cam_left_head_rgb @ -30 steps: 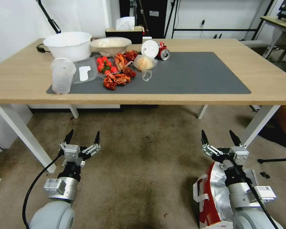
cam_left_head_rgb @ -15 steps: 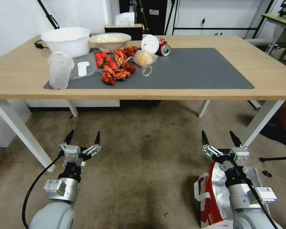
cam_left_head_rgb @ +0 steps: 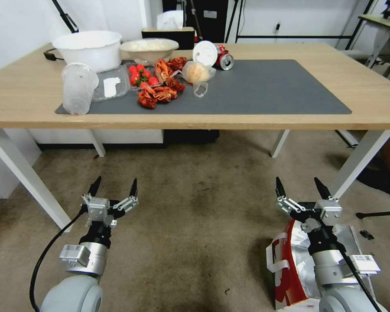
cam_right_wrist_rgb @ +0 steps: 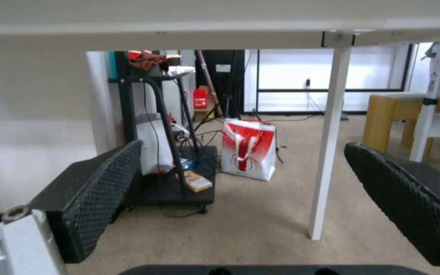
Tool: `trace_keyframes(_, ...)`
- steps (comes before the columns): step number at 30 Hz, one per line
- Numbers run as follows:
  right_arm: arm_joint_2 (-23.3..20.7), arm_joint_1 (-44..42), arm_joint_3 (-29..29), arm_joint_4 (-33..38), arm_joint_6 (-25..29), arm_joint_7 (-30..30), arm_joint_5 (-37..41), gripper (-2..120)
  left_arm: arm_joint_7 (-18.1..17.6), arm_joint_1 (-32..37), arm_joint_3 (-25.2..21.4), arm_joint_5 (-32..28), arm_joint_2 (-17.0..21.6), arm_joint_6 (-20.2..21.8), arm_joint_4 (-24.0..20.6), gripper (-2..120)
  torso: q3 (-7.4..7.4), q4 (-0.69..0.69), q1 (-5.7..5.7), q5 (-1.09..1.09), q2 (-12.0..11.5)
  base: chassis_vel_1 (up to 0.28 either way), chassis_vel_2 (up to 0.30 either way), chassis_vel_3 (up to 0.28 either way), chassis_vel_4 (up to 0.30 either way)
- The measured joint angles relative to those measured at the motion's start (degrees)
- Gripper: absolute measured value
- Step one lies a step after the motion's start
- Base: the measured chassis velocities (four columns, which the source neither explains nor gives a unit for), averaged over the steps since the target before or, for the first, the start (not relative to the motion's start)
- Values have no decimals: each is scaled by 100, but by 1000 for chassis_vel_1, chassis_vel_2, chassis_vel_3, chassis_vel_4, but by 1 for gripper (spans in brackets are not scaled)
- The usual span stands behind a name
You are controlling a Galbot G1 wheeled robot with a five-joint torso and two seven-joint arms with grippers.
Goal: Pick up the food delivery bag from the floor and place it on the table.
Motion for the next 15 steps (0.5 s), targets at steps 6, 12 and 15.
trace_keyframes(6,7,19,-11,-19,-6,-1,3,100,9,-3,2,8,-8,1,9,100,-61,0,-22,0,-82,0,0,0,0)
trace_keyframes(12,12,23,-13,-51,-7,-2,9,100,16,9,3,19,11,2,32,100,-185,0,-64,0,-249,0,0,0,0)
trace_keyframes(15,22,11,-4,-66,4,-4,17,100,16,9,-12,18,19,3,30,100,-274,0,-96,0,-371,0,0,0,0)
